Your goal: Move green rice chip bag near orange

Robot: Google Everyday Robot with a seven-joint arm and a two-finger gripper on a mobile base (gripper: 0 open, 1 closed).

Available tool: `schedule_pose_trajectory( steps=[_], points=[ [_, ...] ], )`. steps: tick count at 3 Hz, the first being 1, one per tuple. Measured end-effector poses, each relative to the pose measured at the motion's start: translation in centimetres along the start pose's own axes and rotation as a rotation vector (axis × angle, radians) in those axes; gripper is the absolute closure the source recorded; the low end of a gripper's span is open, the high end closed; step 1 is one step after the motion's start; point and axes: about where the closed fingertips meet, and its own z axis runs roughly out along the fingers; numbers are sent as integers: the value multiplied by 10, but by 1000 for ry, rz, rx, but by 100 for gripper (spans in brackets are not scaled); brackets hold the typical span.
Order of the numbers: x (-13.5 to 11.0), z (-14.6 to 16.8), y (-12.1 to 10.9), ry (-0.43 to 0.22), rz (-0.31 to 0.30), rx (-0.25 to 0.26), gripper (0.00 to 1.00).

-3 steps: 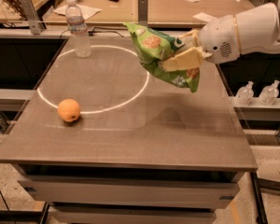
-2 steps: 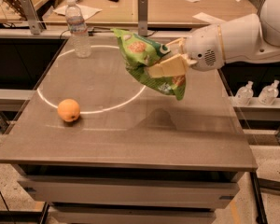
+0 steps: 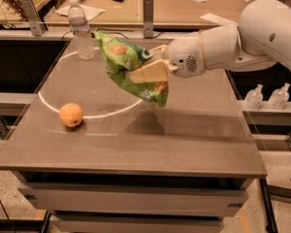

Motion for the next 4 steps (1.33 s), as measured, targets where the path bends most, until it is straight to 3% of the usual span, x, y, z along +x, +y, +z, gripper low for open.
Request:
schedule_pose_trajectory(
  steps=[1,4],
  points=[
    [-5,24,1,-24,0,-39,100],
    [-4,81,11,-6,11,-183,100]
  ],
)
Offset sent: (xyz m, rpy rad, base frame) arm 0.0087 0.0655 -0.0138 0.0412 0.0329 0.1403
